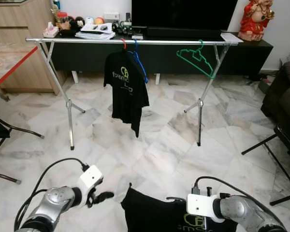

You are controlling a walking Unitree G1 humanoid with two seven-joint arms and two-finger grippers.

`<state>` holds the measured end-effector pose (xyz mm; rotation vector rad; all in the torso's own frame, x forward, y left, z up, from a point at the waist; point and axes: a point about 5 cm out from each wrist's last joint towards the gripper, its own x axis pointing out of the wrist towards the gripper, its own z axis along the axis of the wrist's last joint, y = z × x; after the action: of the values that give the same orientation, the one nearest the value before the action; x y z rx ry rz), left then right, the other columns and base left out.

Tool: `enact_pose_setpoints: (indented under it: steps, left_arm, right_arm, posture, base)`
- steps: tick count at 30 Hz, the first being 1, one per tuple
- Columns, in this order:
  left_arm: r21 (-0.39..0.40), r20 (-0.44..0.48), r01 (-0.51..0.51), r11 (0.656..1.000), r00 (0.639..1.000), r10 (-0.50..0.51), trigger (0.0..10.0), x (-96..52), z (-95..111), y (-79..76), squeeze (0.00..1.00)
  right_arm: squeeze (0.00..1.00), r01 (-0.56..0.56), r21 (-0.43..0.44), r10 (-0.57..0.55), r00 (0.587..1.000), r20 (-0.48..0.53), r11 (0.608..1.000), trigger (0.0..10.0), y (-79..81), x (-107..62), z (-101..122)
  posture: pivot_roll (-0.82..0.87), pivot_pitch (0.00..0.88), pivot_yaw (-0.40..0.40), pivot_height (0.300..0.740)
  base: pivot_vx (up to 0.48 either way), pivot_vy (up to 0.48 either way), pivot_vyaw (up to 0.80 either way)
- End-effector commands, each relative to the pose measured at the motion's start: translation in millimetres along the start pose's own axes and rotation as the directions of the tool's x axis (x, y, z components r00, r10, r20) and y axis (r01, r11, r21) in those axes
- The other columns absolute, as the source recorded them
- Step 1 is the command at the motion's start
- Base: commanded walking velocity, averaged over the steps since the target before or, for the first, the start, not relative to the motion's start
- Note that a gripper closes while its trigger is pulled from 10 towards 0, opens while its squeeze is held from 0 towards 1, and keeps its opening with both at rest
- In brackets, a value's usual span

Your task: Hang hanger

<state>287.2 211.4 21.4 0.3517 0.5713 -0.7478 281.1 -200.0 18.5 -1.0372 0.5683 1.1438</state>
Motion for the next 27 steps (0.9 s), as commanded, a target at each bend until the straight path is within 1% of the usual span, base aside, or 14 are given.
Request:
enact_pose_setpoints:
  steps: [1, 2, 3, 4, 5, 6, 9, 12, 13, 15, 17, 21, 22, 27]
  left_arm:
    - [0.034, -0.023, 0.036, 0.999, 0.999, -0.035, 10.0, -2.9, -0.8, 0.2, 0.0]
    - [0.035, -0.026, 0.04, 0.999, 0.999, -0.039, 10.0, -3.2, -0.8, 0.4, 0.0]
    - [0.043, -0.042, 0.063, 0.997, 0.997, -0.061, 10.0, -3.5, -0.8, 0.3, 0.0]
    - [0.053, -0.054, 0.075, 0.996, 0.996, -0.072, 10.0, -3.4, -0.6, 0.1, 0.0]
    - [0.053, -0.054, 0.075, 0.996, 0.996, -0.072, 10.0, -3.4, -0.6, 0.1, 0.0]
    - [0.069, -0.07, 0.098, 0.993, 0.993, -0.093, 10.0, -3.0, -0.3, -0.9, 0.0]
    - [0.076, -0.076, 0.121, 0.99, 0.99, -0.115, 10.0, -2.0, 0.6, -2.9, 0.0]
    - [0.062, -0.066, 0.168, 0.984, 0.984, -0.164, 10.0, 0.6, 3.4, -7.6, 0.0]
    - [0.059, -0.08, 0.197, 0.979, 0.978, -0.192, 10.0, 1.1, 2.3, -10.0, 0.0]
    - [0.058, -0.094, 0.218, 0.974, 0.973, -0.212, 10.0, 1.3, 1.1, -11.6, 0.0]
    - [0.049, -0.122, 0.256, 0.965, 0.961, -0.249, 10.0, 1.4, -1.6, -14.6, 0.0]
    - [0.03, -0.107, 0.247, 0.968, 0.964, -0.243, 10.0, 3.3, 0.8, -14.6, 0.0]
    - [-0.006, -0.078, 0.244, 0.97, 0.967, -0.244, 10.0, 5.3, 3.9, -14.7, 0.0]
    - [-0.029, -0.054, 0.242, 0.97, 0.968, -0.243, 10.0, 8.2, 7.2, -15.7, 0.0]
  right_arm:
    - [0.0, -0.039, -0.045, 0.039, 0.999, -0.004, 0.998, 10.0, 0.0, -2.5, -1.1]
    - [0.0, -0.046, -0.053, 0.045, 0.999, -0.007, 0.998, 10.0, 0.6, -2.4, -1.3]
    - [0.0, -0.072, -0.126, 0.067, 0.997, -0.044, 0.989, 10.0, 3.3, -1.3, -3.0]
    - [0.0, -0.091, -0.166, 0.081, 0.995, -0.061, 0.982, 10.0, 4.7, -0.5, -3.1]
    - [0.0, -0.091, -0.166, 0.081, 0.995, -0.061, 0.982, 10.0, 4.7, -0.5, -3.1]
    - [0.0, -0.116, -0.207, 0.102, 0.992, -0.077, 0.972, 10.0, 6.0, 0.7, -2.6]
    - [0.0, -0.125, -0.221, 0.111, 0.991, -0.076, 0.967, 10.0, 5.8, 2.0, -0.8]
    - [0.0, -0.11, -0.236, 0.097, 0.993, -0.064, 0.965, 10.0, 1.7, 4.9, 5.0]
    - [0.0, -0.101, -0.247, 0.088, 0.994, -0.063, 0.964, 10.0, -0.1, 5.5, 6.7]
    - [0.0, -0.094, -0.254, 0.08, 0.995, -0.062, 0.963, 10.0, -1.5, 5.9, 7.8]
    - [0.0, -0.064, -0.286, 0.05, 0.997, -0.058, 0.956, 10.0, -5.9, 6.5, 10.9]
    - [0.0, -0.002, -0.303, -0.009, 0.999, -0.034, 0.953, 10.0, -13.2, 7.0, 16.1]
    - [0.0, 0.025, -0.304, -0.029, 1.0, -0.009, 0.952, 10.0, -16.6, 7.8, 20.9]
    - [0.0, 0.023, -0.327, -0.017, 1.0, 0.022, 0.945, 10.0, -16.8, 9.7, 27.4]
  posture:
    - [-0.03, 0.044, -0.071, 0.74]
    - [-0.03, 0.044, -0.071, 0.74]
    - [-0.03, 0.045, -0.078, 0.74]
    - [-0.03, 0.045, -0.081, 0.74]
    - [-0.03, 0.045, -0.081, 0.74]
    - [-0.02, 0.045, -0.086, 0.74]
    - [-0.02, 0.044, -0.09, 0.74]
    - [-0.02, 0.045, -0.091, 0.74]
    - [-0.02, 0.045, -0.091, 0.74]
    - [-0.02, 0.045, -0.091, 0.74]
    - [-0.03, 0.043, -0.088, 0.74]
    - [-0.03, 0.044, -0.087, 0.74]
    - [-0.03, 0.044, -0.087, 0.74]
    - [-0.03, 0.044, -0.084, 0.74]
  base:
    - [0.0, 0.0, 0.0]
    - [0.0, 0.0, 0.0]
    - [0.0, 0.0, 0.0]
    - [0.0, 0.0, 0.0]
    - [0.0, 0.0, 0.0]
    - [0.0, 0.0, 0.0]
    - [0.0, 0.0, 0.0]
    - [0.0, 0.0, 0.0]
    - [0.0, 0.0, 0.0]
    - [0.0, 0.0, 0.0]
    - [0.0, 0.0, 0.0]
    - [0.0, 0.0, 0.0]
    - [0.0, 0.0, 0.0]
    - [0.0, 0.0, 0.0]
